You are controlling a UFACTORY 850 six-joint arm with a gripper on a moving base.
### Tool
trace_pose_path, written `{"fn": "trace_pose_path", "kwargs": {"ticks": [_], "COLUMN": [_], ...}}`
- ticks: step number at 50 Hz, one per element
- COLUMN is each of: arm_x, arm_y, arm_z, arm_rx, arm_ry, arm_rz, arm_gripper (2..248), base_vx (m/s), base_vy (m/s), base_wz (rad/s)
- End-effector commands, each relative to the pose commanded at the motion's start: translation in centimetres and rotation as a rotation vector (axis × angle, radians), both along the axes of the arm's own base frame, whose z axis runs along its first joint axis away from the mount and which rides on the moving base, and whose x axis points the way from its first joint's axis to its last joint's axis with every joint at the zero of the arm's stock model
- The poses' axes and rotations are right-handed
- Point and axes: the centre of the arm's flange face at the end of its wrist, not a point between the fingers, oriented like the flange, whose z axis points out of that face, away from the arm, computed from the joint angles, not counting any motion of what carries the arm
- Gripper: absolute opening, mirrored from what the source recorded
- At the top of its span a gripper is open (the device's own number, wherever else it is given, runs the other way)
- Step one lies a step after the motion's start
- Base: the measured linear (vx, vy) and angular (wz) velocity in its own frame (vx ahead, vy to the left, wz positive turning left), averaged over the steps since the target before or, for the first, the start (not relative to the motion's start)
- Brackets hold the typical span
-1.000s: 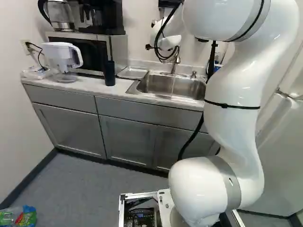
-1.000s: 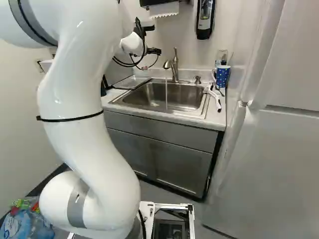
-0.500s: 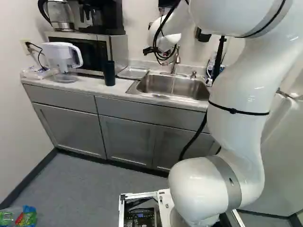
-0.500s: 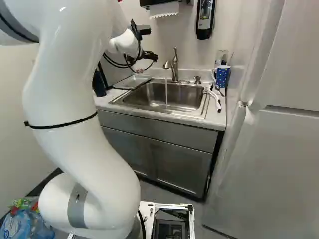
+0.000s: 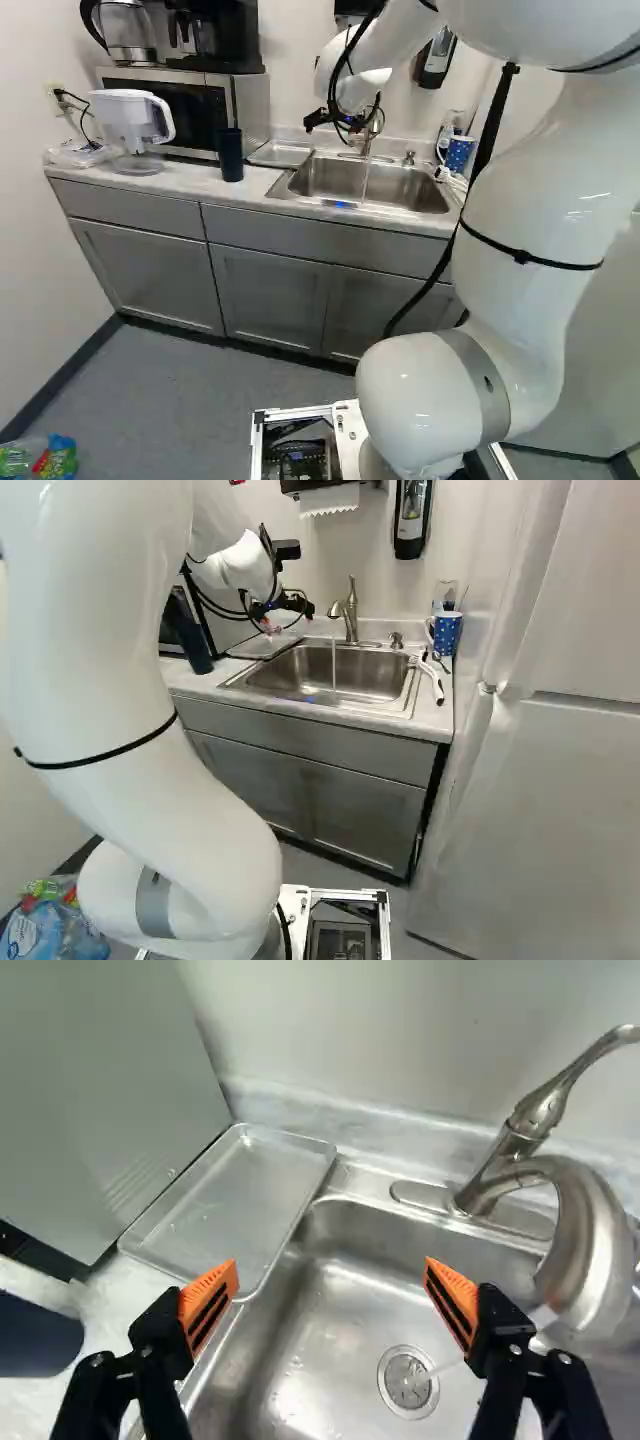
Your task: Rinse the cup and place it in the tray
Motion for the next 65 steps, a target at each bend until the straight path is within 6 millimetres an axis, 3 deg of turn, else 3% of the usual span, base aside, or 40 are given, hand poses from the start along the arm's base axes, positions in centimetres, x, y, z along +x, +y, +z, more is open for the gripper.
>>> {"fn": "trace_pose_path", "kwargs": {"ticks": [11,53,65], "arm_x": [-1.9,-7.3,-7.5], "arm_y": [-1.2,-7.3,-7.8], "arm_z": [-0.5,-0.5,-0.5], "arm_rx": [-0.003,0.002,0.002], "arm_ry": [0.068,0.067,0.067], "arm_rz": [-0.020,-0.145,-0.155], "arm_gripper": [247,247,247], "base_vx": [0.000,0.000,0.000], "base_vy": [0.000,0.000,0.000], "base_wz": [0.000,0.000,0.000]}}
